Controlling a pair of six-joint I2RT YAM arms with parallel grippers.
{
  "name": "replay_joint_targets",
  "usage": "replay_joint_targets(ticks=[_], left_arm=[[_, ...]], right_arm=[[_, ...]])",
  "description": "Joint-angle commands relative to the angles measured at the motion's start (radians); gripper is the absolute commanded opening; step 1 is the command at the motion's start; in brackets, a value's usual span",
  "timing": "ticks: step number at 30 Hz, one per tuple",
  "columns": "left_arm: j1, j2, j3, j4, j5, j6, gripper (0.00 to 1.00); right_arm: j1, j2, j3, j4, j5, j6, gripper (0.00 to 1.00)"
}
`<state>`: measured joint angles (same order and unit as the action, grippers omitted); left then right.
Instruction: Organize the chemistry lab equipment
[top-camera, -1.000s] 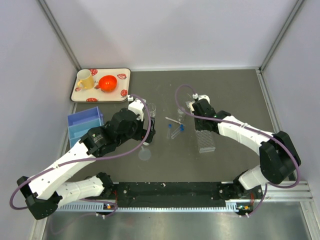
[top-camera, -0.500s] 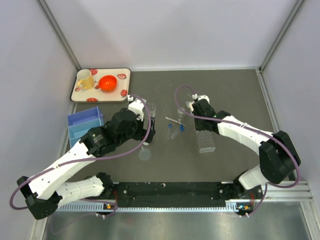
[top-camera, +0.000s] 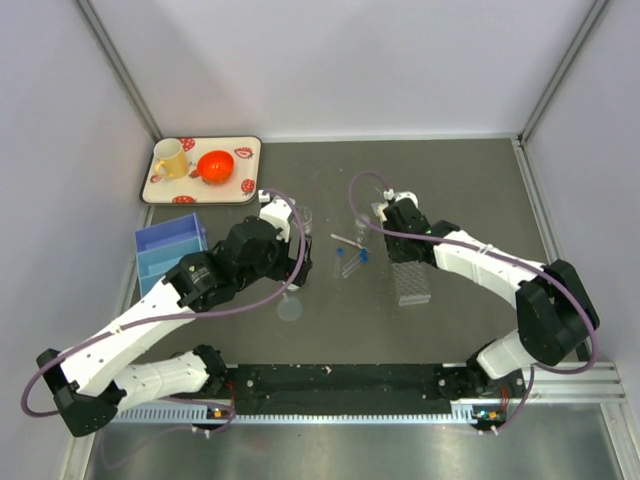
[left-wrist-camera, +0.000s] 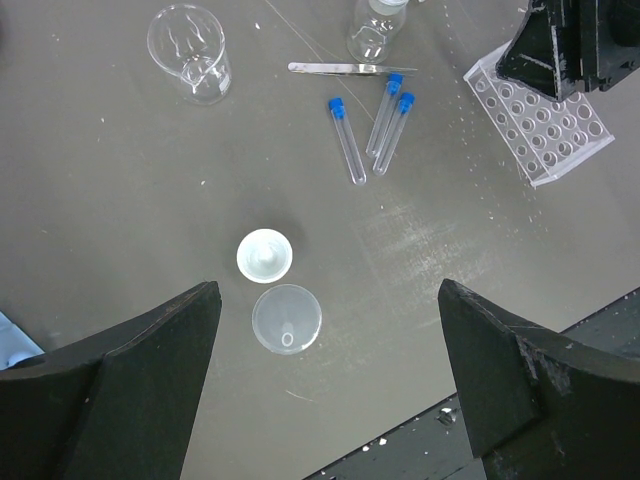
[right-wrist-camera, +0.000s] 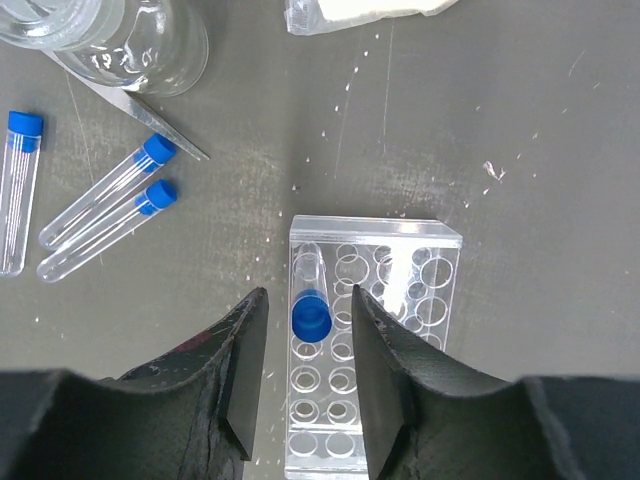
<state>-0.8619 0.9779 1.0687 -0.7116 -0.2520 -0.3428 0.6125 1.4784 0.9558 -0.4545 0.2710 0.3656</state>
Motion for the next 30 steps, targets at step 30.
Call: replay_joint_targets(ticks=[30], left_arm=[[0.000,0.757,0.272,0.080,-0.216,-0.231,0.73]], right_arm=[[0.050,-0.546,0.126,-0.346,0.085,-0.068,0.46]])
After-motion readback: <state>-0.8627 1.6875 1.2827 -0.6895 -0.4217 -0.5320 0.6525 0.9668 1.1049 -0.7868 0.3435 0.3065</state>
